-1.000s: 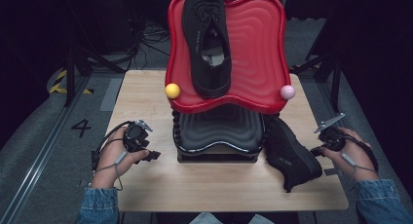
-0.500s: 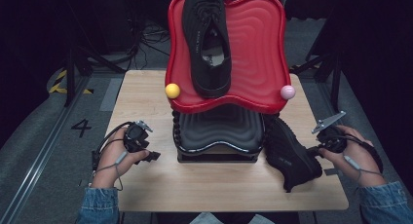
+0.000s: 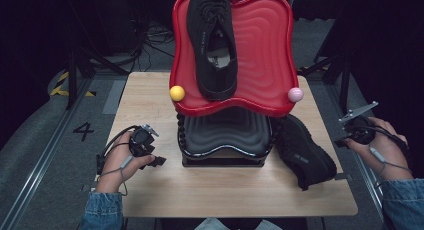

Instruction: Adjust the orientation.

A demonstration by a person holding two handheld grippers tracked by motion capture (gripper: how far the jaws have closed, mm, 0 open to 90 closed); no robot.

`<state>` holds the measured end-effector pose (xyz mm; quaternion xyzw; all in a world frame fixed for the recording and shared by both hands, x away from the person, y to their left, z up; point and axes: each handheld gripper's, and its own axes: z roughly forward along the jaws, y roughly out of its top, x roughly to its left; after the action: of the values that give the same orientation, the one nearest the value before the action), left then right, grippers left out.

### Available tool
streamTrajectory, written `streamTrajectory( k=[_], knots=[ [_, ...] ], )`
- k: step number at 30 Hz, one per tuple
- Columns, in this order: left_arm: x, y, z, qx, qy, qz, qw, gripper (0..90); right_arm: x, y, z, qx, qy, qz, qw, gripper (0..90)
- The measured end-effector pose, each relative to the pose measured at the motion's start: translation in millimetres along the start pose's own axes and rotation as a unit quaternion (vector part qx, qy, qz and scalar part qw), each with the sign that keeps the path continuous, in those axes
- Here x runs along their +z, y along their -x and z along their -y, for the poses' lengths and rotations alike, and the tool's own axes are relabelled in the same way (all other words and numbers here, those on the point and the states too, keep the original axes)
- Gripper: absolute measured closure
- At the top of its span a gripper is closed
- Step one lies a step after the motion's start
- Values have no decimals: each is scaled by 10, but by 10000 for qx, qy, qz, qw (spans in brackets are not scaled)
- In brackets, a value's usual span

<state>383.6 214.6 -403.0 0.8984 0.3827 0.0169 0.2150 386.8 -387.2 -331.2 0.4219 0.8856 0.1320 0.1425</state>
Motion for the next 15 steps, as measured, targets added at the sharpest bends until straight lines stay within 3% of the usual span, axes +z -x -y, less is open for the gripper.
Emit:
streamTrajectory(
  k=[3,5,6,10,15],
  knots=[
    [12,4,-10,36,-24,-9,10000,341,-66,-66,-16,-127,77,-129,9998,900],
    [-4,8,-5,6,9,-15,10000,341,-71,-227,-41,-351,56,-269,9990,900],
    [-4,8,-5,6,9,-15,10000,341,-71,-227,-41,-351,56,-269,9990,900],
    [-13,9,12,-37,19,14,10000,340,-24,-451,-73,-627,23,-554,9965,900],
    [-10,-3,17,-46,12,17,10000,340,15,-591,-107,-800,1,-676,9945,900]
  ],
)
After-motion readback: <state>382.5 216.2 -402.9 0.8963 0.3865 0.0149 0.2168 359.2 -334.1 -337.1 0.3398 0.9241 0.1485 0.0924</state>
